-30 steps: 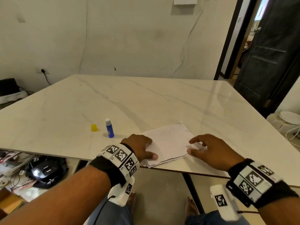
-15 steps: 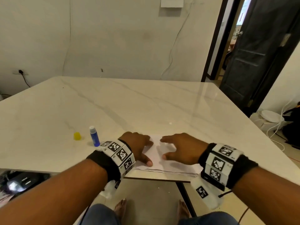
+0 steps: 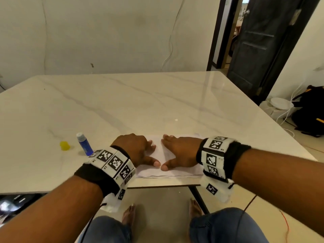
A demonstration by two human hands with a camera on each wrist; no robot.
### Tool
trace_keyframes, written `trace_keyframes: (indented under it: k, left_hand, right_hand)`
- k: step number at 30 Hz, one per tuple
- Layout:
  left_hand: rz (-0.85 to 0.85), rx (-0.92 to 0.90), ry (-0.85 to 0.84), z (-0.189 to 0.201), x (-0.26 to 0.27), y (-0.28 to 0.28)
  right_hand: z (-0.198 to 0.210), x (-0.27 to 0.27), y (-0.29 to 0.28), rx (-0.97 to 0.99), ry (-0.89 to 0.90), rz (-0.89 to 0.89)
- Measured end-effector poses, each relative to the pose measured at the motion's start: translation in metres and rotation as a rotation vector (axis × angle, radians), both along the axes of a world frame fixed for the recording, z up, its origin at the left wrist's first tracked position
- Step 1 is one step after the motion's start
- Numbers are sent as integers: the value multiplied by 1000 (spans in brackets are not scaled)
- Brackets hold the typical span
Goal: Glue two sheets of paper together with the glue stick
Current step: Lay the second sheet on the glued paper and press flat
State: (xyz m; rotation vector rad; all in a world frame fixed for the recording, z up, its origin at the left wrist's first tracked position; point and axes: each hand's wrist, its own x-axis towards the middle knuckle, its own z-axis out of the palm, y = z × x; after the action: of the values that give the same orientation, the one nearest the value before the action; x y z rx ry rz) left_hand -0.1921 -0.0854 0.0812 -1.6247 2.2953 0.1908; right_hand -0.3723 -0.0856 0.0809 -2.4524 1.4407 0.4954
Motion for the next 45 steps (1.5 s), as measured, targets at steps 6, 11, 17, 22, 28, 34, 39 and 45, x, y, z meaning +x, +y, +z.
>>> trace_keyframes:
  k: [6, 11, 17, 22, 28, 34, 39, 45]
  left_hand:
    - [165, -17, 95, -5, -8, -2]
    - [187, -23, 113, -4, -11, -3]
    - [141, -136, 14, 14, -33, -2]
    - [20, -350, -52, 2, -84, 10]
    - [-48, 84, 55, -26, -78, 0]
    - [33, 135, -177, -7, -8, -9]
    - [-79, 33, -138, 5, 30, -10]
    - [18, -34, -148, 9, 26, -23]
  right_hand:
    - [0, -51, 2, 47, 85, -67]
    - [-1, -90, 7, 79, 72, -142]
    - [-12, -96, 6, 62, 67, -152]
    - [-7, -91, 1, 34, 101, -155]
    - [-8, -92, 4, 29, 55, -170]
    - [-10, -96, 4, 24, 35, -154]
    - [-2, -92, 5, 29, 53, -149]
    - [31, -76, -12, -46, 98, -164]
